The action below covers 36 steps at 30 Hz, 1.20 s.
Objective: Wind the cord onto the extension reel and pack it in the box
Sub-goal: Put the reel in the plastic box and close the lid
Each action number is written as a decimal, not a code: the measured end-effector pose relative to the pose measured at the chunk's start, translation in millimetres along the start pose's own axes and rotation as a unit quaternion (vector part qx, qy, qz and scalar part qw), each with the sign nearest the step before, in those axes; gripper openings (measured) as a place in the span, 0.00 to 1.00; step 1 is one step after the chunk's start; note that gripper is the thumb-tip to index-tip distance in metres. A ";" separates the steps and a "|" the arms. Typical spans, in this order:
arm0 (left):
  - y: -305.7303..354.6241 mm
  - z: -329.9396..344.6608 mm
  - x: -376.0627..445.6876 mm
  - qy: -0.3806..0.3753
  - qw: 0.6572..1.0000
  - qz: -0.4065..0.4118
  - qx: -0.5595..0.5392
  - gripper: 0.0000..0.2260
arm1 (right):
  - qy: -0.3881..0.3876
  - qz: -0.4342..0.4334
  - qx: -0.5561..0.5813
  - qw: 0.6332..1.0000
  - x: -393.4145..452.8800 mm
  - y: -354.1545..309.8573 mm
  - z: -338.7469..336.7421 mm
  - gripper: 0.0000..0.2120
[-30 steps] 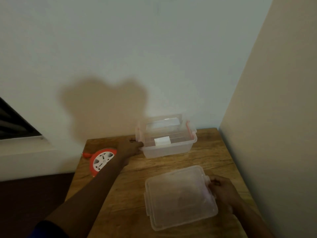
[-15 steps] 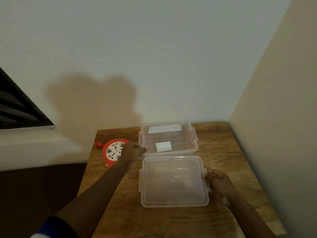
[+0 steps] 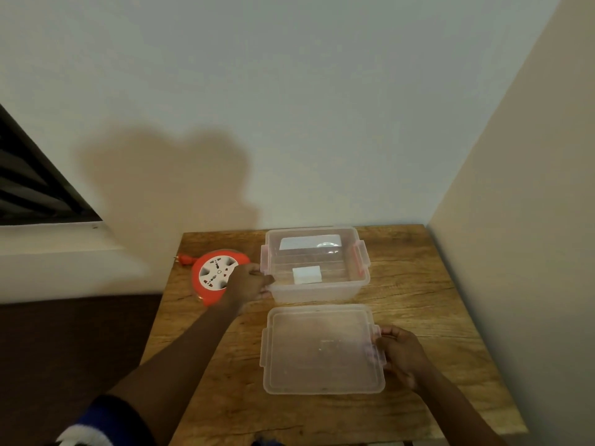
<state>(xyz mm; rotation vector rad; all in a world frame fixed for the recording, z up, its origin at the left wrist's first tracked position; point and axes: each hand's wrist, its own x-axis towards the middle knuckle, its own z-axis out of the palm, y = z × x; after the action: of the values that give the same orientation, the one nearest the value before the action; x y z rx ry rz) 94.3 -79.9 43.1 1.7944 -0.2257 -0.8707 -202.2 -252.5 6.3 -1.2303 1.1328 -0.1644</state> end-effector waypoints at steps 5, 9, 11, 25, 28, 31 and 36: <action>0.1 -0.3 -5.4 -0.002 1.000 0.014 -0.008 0.09 | 0.034 -0.022 -0.087 0.995 9.0 2.8 2.2 0.08; -1.1 -0.1 -9.2 0.011 0.999 0.008 -0.031 0.07 | 0.080 -0.093 -0.244 0.962 15.2 2.6 7.0 0.05; -1.9 -0.7 -9.5 0.020 0.999 0.008 -0.026 0.10 | 0.076 -0.110 -0.268 0.954 18.6 3.4 8.3 0.04; -3.9 -43.1 -0.9 0.172 0.983 0.060 -0.025 0.08 | -0.004 -0.268 -0.387 0.882 0.3 -15.2 60.6 0.09; 2.5 -71.0 5.0 0.191 0.977 0.097 0.015 0.06 | -0.116 -0.289 -0.381 0.871 -9.4 -25.1 103.1 0.08; 12.2 -98.1 13.3 0.216 0.957 0.127 0.147 0.10 | -0.198 -0.277 -0.378 0.861 -13.2 -34.2 152.7 0.13; 25.9 -125.2 35.8 0.170 0.934 0.117 0.292 0.15 | -0.262 -0.171 -0.277 0.909 -9.3 -52.0 231.9 0.13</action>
<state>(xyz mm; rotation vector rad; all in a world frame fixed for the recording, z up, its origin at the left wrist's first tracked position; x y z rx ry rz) 208.2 -16.8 69.2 2.3742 -0.5004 -0.3191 -9.4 -115.2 30.6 -1.8387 0.4876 0.2385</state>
